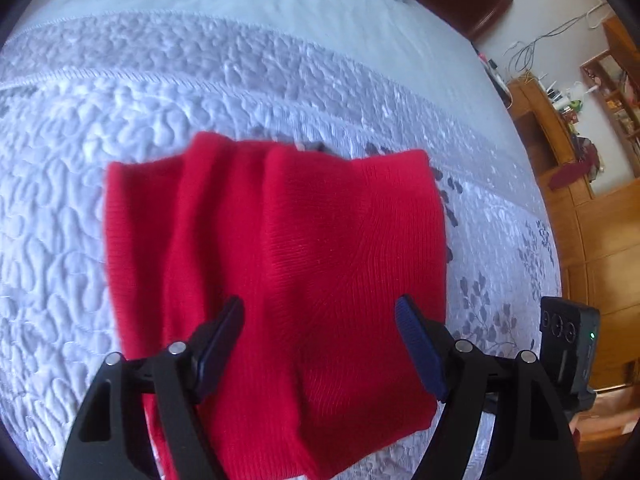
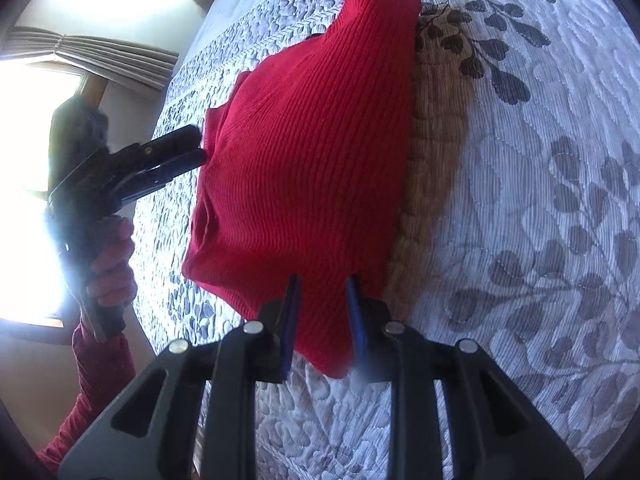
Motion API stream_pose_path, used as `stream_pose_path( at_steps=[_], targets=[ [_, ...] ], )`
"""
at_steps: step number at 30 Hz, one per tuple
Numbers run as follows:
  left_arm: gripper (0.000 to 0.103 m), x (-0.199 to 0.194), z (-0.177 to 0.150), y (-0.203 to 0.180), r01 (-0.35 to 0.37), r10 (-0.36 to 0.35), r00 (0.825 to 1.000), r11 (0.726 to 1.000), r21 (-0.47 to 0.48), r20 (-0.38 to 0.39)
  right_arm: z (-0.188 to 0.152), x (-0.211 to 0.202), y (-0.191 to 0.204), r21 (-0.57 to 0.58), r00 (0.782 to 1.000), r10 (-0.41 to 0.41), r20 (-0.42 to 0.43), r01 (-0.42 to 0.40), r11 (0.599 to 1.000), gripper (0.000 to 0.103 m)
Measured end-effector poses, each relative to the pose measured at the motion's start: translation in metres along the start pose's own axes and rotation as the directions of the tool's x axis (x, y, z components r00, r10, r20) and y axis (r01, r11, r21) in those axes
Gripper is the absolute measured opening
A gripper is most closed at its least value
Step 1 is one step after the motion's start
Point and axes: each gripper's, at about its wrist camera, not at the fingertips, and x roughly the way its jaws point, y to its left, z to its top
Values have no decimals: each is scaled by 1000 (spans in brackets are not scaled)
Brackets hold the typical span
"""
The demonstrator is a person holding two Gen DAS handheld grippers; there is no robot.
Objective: Fold small clothes
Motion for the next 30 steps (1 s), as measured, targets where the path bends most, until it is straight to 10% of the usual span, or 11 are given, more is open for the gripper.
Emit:
stream_pose_path(
  at_steps=[14, 25, 30],
  targets=[
    [71, 27, 0, 11, 236, -240, 969, 969, -72, -59, -2, 3, -14, 9, 1000, -2, -7, 2, 1000, 24],
    [67, 49, 4, 6, 177, -185, 978, 980, -90, -94, 0, 7, -13, 15, 1000, -9, -9, 9, 1000, 24],
    [15, 37, 1, 14, 184, -192, 979, 976, -113, -65, -2, 2, -17, 12, 1000, -14, -10, 15, 1000, 24]
  ],
)
